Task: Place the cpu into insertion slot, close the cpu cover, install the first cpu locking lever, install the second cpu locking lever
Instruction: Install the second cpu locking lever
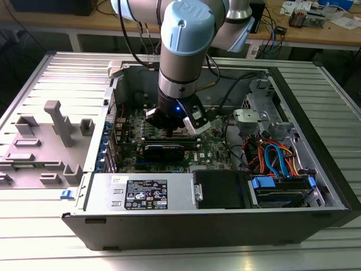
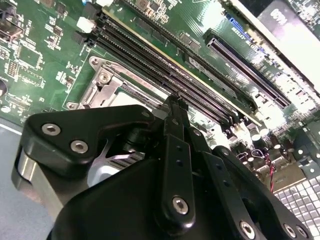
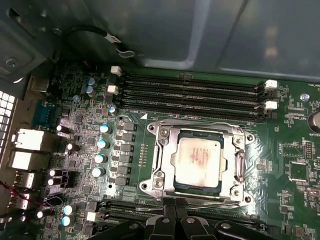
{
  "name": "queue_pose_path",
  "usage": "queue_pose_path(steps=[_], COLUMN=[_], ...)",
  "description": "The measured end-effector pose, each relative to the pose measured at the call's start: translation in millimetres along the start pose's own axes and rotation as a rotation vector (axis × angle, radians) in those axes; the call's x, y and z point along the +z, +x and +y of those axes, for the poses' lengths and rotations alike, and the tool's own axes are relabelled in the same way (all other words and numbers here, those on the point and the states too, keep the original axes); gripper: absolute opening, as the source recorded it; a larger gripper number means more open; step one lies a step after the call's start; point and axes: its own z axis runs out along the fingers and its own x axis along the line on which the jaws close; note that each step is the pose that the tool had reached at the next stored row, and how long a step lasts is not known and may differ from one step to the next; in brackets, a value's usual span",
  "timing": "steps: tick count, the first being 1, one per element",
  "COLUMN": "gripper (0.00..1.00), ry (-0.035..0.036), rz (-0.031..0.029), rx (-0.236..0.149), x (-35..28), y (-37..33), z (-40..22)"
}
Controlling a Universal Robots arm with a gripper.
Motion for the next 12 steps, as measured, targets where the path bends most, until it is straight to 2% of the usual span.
queue_pose_path(steps=[2, 12], gripper=[0.11, 0.11], ry=[-0.0077, -0.0201], rz=[-0.0005, -0.0019], rx=[-0.003, -0.004], x=[2.2, 3.2], y=[-0.1, -0.2], z=[-0.3, -0.6])
